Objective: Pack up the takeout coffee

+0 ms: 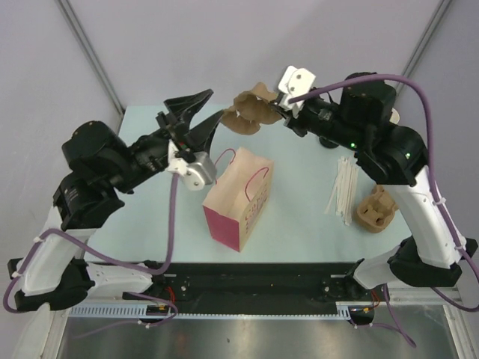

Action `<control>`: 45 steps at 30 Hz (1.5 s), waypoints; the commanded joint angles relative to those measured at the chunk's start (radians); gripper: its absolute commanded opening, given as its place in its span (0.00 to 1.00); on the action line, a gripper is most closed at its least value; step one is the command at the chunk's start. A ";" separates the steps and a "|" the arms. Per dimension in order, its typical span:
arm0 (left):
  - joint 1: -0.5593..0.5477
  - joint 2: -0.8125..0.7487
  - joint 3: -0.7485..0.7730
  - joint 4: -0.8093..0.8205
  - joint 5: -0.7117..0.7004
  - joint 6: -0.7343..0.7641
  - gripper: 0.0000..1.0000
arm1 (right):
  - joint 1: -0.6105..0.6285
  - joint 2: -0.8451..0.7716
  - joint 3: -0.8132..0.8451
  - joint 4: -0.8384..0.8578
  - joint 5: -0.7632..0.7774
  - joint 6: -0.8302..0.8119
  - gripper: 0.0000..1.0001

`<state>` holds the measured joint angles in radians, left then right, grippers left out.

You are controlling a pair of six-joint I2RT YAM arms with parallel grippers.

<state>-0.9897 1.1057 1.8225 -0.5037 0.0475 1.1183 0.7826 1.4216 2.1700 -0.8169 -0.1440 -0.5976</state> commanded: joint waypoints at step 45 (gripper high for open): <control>0.023 -0.057 -0.269 0.093 -0.043 0.514 0.41 | 0.357 0.065 0.022 0.076 0.408 -0.367 0.00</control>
<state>-0.9726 1.0466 1.5520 -0.4545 0.0101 1.6001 1.1210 1.5002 2.1807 -0.7677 0.2268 -0.9379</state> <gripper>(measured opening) 0.417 0.010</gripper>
